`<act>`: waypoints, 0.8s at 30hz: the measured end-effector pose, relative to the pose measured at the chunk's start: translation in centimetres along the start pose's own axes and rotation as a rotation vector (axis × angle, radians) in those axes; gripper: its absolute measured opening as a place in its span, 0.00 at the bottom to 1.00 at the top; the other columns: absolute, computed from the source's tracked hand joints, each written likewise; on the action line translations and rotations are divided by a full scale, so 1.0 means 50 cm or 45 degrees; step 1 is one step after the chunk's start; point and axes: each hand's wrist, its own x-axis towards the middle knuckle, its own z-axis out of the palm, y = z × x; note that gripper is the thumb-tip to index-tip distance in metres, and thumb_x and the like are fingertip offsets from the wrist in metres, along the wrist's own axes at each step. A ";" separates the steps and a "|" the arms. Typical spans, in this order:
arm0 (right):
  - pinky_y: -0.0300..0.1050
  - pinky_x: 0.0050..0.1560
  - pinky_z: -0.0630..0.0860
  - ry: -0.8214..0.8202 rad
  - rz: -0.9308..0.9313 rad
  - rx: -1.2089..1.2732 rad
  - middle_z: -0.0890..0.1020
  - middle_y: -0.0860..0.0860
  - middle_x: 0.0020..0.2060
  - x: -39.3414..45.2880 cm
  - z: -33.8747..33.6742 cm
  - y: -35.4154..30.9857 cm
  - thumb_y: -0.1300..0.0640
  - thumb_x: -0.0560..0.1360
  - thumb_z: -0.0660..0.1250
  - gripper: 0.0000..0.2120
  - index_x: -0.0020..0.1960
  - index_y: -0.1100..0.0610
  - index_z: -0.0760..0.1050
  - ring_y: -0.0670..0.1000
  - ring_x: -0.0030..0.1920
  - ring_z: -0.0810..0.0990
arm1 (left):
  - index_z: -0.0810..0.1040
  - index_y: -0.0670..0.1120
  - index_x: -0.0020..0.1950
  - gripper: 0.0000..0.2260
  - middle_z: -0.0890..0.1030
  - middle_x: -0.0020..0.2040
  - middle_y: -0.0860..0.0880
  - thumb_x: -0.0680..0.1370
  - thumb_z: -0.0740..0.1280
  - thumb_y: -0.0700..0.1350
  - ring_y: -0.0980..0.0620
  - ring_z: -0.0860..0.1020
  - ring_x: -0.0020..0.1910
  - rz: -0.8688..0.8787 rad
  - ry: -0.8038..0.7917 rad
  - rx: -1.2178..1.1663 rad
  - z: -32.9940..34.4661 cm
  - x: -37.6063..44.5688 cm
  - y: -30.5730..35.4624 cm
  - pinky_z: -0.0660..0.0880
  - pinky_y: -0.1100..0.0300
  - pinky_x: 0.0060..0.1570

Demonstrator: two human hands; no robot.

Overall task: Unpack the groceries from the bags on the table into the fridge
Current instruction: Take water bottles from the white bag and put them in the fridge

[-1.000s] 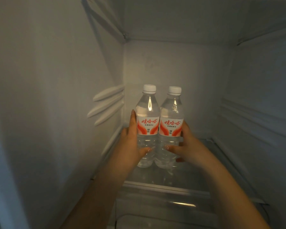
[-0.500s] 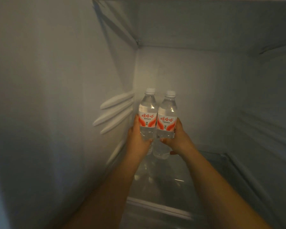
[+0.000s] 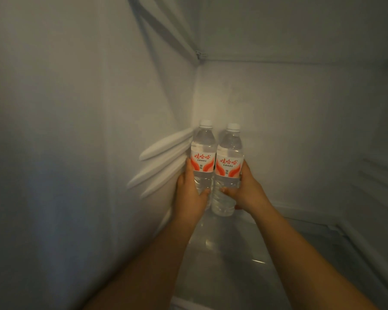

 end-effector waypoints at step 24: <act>0.48 0.64 0.70 0.358 -0.231 -0.531 0.73 0.53 0.65 -0.279 -0.133 -0.033 0.52 0.70 0.73 0.26 0.67 0.52 0.71 0.54 0.63 0.73 | 0.70 0.50 0.69 0.27 0.73 0.66 0.51 0.71 0.73 0.44 0.52 0.71 0.64 0.260 -0.330 -0.021 -0.136 -0.236 0.132 0.68 0.58 0.64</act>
